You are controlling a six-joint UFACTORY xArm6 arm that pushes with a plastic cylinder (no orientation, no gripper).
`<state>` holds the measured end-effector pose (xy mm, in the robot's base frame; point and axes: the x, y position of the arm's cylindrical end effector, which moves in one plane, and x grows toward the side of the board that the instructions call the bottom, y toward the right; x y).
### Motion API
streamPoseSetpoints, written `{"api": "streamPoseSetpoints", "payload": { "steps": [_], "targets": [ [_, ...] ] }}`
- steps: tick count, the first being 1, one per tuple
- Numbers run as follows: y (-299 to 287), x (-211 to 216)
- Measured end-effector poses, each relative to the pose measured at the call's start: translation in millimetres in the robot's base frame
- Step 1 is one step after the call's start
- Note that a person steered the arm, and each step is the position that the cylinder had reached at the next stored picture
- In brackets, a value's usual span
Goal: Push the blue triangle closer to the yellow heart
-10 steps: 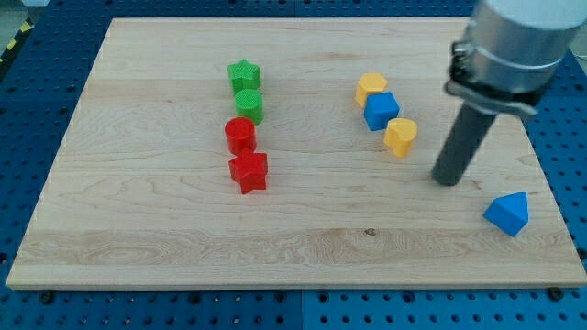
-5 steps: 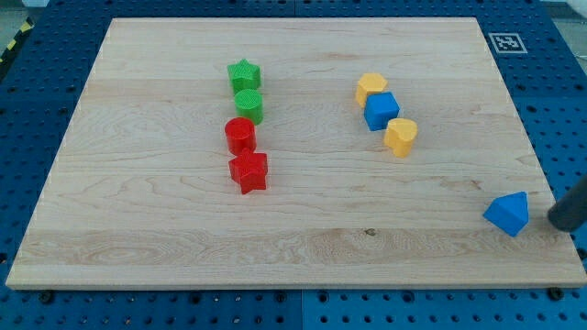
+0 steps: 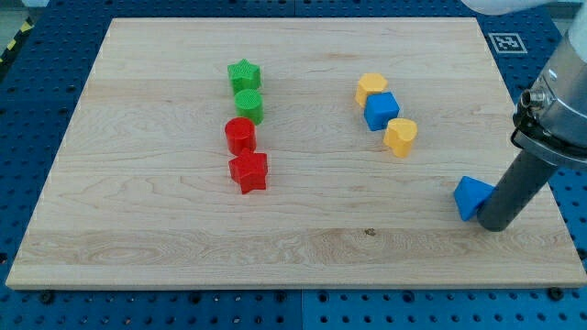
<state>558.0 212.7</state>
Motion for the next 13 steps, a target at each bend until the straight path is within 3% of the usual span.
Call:
{"api": "streamPoseSetpoints", "payload": {
  "steps": [6,9,13],
  "targets": [
    [-13.9,-28.4],
    [-33.3,-64.5],
    [-46.9,-69.8]
  ]
}}
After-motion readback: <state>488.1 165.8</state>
